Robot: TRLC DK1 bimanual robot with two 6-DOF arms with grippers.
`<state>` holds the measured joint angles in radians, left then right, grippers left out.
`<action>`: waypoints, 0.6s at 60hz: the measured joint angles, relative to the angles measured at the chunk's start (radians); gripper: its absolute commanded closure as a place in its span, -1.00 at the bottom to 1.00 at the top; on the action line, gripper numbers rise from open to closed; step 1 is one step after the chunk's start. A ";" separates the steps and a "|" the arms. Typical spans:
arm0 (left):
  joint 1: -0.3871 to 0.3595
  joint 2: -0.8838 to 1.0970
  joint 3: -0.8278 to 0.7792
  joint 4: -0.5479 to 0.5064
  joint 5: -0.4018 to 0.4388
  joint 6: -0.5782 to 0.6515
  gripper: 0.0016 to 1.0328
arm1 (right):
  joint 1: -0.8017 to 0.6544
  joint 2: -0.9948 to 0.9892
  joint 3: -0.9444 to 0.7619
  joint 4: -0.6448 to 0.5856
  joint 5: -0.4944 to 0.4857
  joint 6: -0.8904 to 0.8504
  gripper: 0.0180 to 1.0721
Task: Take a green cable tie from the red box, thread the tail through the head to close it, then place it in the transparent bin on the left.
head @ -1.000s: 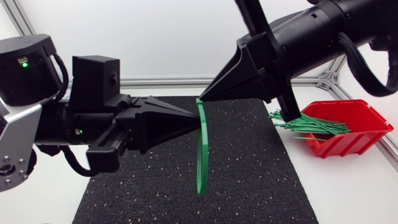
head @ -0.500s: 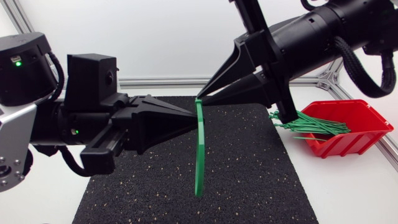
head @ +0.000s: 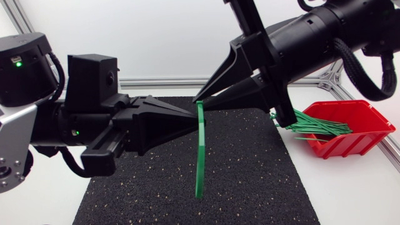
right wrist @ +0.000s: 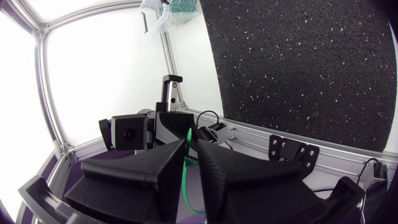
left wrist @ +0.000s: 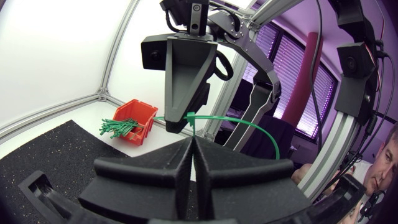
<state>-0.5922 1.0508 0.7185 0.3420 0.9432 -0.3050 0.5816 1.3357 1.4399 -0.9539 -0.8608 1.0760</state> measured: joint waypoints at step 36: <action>0.000 -0.002 -0.006 -0.017 0.002 0.004 0.93 | 0.039 0.000 0.000 0.023 0.126 0.000 0.88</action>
<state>-0.5922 1.0492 0.7120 0.3252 0.9451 -0.3012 0.6209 1.3354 1.4399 -0.9314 -0.7353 1.0756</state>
